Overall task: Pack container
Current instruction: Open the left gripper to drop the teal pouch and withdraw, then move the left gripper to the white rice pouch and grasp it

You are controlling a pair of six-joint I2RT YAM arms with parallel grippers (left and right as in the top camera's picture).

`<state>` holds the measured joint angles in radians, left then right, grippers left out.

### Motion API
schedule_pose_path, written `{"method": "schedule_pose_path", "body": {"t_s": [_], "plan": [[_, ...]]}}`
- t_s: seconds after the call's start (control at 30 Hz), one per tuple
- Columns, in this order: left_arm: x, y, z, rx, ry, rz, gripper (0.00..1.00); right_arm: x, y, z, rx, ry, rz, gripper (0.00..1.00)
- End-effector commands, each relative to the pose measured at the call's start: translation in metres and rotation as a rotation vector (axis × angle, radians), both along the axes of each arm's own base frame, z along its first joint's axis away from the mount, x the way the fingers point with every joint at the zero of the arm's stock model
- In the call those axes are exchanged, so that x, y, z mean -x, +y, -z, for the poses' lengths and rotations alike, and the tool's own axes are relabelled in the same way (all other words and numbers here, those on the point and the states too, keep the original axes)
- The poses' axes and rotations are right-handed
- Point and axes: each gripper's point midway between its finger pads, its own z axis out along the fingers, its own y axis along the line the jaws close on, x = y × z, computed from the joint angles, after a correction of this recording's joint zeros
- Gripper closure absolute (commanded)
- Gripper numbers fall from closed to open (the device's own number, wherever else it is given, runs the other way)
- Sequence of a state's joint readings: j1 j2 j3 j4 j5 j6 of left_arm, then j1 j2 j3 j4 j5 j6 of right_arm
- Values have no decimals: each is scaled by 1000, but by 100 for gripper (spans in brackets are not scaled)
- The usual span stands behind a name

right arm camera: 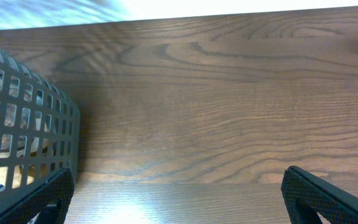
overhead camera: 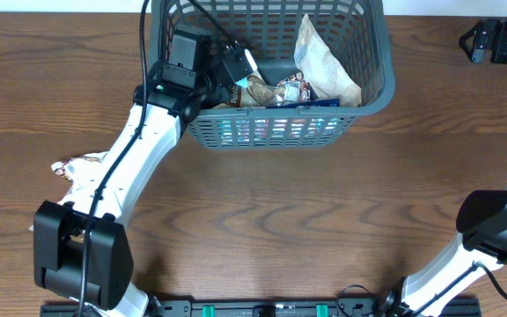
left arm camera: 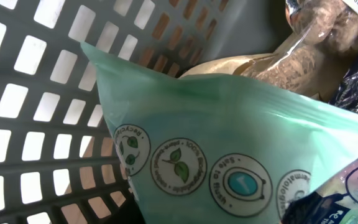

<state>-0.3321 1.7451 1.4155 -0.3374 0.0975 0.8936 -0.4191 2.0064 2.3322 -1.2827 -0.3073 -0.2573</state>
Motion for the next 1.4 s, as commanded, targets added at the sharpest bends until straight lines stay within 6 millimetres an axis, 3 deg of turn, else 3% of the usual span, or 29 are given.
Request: {"method": "schedule_pose_path", "body": {"t_s": [0.0, 0.03, 0.07, 0.2, 0.3, 0.4, 0.5, 0.67, 0.77, 1.03, 1.2, 1.37], "plan": [[-4, -2, -13, -18, -40, 28, 46, -3, 8, 6, -6, 10, -32, 1], [-3, -2, -13, -14, -40, 24, 4, -3, 8, 6, -7, 10, -32, 1], [-3, -2, -14, -3, -36, 13, 1, -3, 8, 6, -7, 10, -32, 1], [-3, -2, -16, 42, -22, -29, 1, -2, 9, 7, -10, 16, -32, 1], [-1, -1, -30, 90, -36, -64, 1, -1, 9, 7, -11, 19, -32, 1], [1, 4, -68, 164, -108, -104, 1, -1, 9, 7, -11, 19, -32, 1], [9, 18, -121, 250, -217, -150, 1, -1, 9, 7, -12, 19, -32, 1], [37, 65, -193, 366, -351, -286, 1, -2, 11, 6, -20, 15, -38, 1], [64, 100, -215, 375, -384, -397, 1, -2, 11, 6, -20, 15, -38, 1], [151, 162, -190, 413, -184, -664, 1, -2, 12, 6, -22, 14, -40, 1], [174, 209, -174, 350, -157, -866, 1, -2, 12, 6, -21, 12, -40, 1], [185, 267, -126, 225, -33, -1108, 1, -3, 11, 6, -16, 9, -46, 1]]}}
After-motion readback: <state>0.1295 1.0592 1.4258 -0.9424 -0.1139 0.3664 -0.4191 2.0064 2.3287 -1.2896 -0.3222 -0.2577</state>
